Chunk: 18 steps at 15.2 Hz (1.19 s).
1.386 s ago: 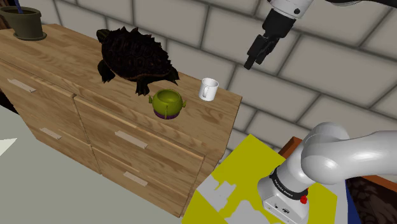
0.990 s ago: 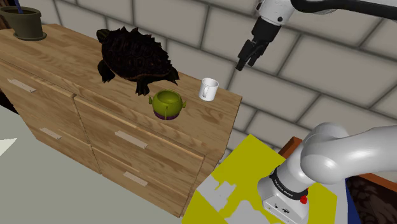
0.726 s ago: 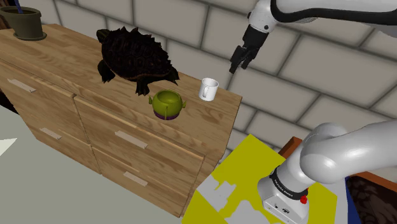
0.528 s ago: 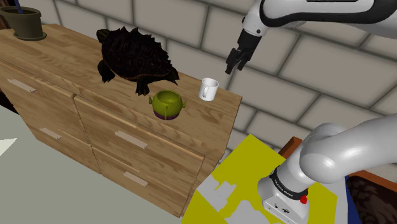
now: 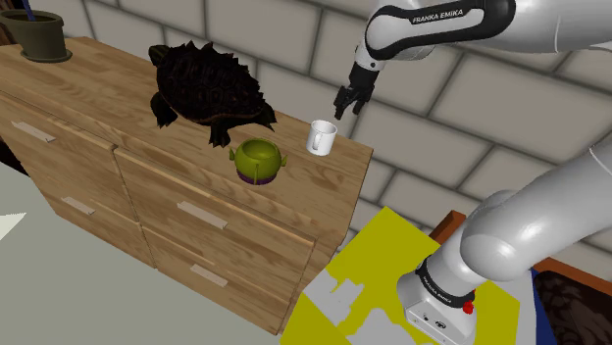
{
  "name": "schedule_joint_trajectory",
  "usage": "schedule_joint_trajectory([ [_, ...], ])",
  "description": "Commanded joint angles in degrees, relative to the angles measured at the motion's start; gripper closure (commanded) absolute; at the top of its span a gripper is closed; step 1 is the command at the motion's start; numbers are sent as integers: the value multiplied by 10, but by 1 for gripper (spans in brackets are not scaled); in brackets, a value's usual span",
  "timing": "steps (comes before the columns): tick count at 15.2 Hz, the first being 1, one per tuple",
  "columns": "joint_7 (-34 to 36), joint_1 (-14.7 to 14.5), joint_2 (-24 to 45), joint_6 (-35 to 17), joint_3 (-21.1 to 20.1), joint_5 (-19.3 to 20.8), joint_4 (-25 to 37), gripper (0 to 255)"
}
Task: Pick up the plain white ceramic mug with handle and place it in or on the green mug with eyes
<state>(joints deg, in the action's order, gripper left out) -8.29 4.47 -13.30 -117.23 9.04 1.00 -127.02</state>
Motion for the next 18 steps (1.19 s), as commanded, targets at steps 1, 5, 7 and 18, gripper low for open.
schedule_joint_trajectory([
  [1,-8,3,43,-18,8,-5,21,0],
  [5,-28,13,126,-46,23,-20,68,0],
  [7,-39,19,169,-56,29,-29,95,0],
  [18,-58,31,255,-118,32,-52,112,0],
])
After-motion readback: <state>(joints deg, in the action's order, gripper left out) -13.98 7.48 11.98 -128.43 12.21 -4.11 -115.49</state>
